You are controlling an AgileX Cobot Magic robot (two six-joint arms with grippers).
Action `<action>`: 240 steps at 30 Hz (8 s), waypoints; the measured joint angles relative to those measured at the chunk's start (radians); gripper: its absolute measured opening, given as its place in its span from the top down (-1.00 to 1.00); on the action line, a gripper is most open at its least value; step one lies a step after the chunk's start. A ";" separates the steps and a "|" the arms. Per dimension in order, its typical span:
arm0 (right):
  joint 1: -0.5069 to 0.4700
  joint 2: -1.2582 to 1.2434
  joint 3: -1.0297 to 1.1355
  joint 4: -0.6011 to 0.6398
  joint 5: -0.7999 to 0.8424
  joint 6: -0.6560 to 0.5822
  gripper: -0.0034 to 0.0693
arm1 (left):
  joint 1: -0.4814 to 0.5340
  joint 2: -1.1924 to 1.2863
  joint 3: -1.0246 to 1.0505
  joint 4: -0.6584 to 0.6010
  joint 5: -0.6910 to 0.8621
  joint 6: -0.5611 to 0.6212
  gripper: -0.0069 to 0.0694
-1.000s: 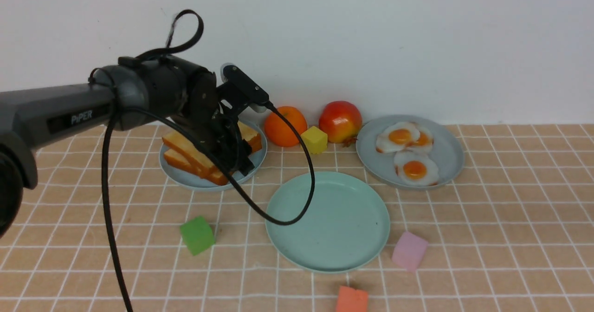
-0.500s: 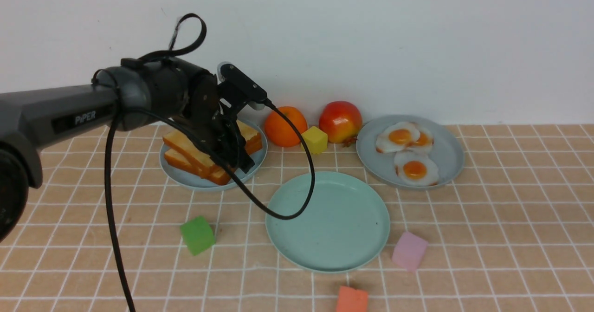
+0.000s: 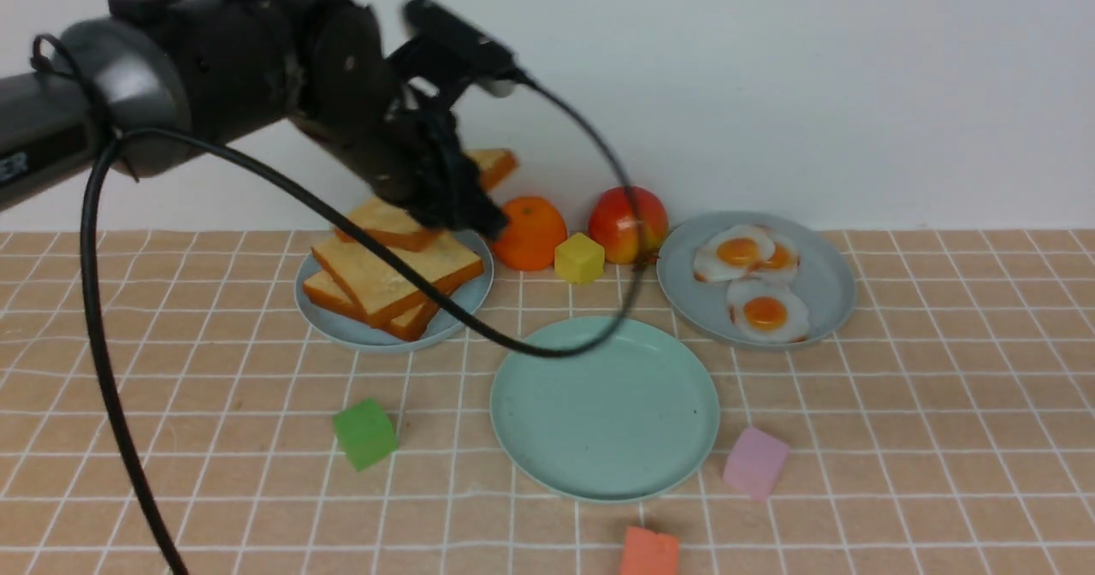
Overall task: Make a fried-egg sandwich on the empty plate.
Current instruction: Use the left arm to put a slice of bread into the empty plate in the middle, then use the right arm to grab a fried egg
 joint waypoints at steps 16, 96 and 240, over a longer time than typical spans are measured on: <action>0.000 0.000 0.000 -0.009 -0.009 0.000 0.80 | -0.335 0.139 0.150 0.173 -0.060 -0.039 0.38; -0.139 1.777 -1.082 0.142 -0.502 0.095 -0.12 | -0.335 -1.218 0.992 0.242 -0.460 -0.742 0.85; 0.100 1.699 -1.100 -0.365 -0.286 -0.388 -0.77 | -0.335 -1.218 0.992 0.331 -0.459 -0.742 0.64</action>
